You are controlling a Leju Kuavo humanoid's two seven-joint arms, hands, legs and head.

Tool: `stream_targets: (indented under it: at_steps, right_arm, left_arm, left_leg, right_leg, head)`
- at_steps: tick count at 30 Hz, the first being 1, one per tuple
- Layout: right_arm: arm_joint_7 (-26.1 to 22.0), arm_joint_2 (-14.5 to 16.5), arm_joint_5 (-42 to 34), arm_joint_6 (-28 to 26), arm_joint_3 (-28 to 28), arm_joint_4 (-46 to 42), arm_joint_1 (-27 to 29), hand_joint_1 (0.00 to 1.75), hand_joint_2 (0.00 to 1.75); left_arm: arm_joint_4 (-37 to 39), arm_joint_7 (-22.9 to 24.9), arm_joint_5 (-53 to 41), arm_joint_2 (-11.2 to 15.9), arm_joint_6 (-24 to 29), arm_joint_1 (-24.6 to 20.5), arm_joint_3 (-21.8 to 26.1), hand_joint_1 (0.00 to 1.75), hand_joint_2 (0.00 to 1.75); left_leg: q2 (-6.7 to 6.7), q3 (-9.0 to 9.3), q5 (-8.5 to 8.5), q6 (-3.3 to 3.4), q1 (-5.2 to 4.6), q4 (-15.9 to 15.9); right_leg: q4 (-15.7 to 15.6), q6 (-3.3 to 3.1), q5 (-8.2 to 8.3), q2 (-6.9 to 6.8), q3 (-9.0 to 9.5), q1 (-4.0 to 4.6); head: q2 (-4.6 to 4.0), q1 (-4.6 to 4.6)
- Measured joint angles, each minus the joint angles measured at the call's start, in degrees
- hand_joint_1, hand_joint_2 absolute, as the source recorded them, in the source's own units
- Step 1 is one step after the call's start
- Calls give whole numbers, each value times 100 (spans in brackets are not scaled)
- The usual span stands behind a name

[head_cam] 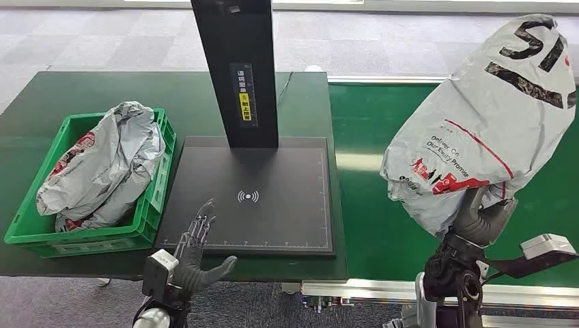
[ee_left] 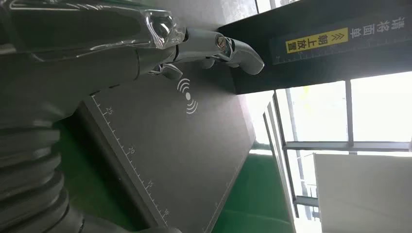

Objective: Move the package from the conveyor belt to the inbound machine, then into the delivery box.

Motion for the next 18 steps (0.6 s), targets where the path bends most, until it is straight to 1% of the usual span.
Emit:
stream_targets:
  at_steps: [18]
  right_arm:
    - [-13,47,26,-35,37,-203,33,175,175]
  left_arm:
    - [-44,5,-3,-27,0,7,2,0,175]
  left_leg:
    - [-3,-1,0,0,0,0]
  right_leg:
    - [0,0,0,-1,0,0]
  head:
    - [0,0]
